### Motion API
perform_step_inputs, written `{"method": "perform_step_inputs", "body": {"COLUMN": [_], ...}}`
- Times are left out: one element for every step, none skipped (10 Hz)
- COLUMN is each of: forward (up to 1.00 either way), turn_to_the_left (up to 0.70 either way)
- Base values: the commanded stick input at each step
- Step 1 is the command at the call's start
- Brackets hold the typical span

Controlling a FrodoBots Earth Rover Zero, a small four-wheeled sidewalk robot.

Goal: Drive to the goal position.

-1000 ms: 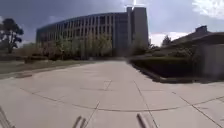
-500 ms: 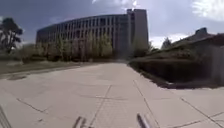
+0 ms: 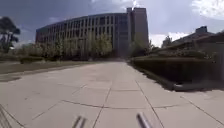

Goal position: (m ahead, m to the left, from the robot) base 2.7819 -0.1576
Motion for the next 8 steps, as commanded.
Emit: {"method": "perform_step_inputs", "body": {"forward": [0.7,0.7,0.7,0.7,0.7,0.7,0.7,0.7], "turn_to_the_left": [-0.27,-0.27,-0.27,-0.06,0.0,0.0,0.0,0.0]}}
